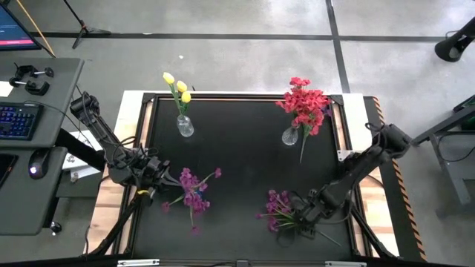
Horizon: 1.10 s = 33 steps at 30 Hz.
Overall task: Sort flowers into vase by color
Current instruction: Put the bottom violet flowers into the blue vase
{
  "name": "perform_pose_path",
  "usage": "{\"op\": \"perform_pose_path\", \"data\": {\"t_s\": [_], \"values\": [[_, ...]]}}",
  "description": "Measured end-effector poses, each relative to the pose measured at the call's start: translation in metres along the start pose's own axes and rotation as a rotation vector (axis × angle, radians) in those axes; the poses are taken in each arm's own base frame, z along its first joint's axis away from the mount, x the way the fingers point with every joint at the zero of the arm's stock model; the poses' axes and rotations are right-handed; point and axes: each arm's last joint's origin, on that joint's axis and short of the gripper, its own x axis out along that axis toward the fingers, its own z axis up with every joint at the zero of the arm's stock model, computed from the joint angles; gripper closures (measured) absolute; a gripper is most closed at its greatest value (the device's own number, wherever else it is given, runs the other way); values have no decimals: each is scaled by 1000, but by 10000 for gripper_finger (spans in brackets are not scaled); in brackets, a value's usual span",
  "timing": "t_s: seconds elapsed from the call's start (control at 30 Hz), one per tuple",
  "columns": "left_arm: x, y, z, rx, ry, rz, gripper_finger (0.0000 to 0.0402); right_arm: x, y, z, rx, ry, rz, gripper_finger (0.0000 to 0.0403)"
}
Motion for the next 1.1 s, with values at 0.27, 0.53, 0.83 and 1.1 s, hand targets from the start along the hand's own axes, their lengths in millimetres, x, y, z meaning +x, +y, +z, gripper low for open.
{"op": "perform_pose_path", "data": {"t_s": [0.27,0.53,0.83,1.1], "values": [[0,1,0,-21,-13,22,402,28,-1,4,-5,24,-95,127],[0,1,0,-18,-15,31,402,31,-8,2,41,26,-178,221],[0,2,0,-6,-25,48,402,30,-6,2,48,35,-177,384],[0,2,0,2,-31,55,402,-33,10,7,-18,-100,-58,400]]}}
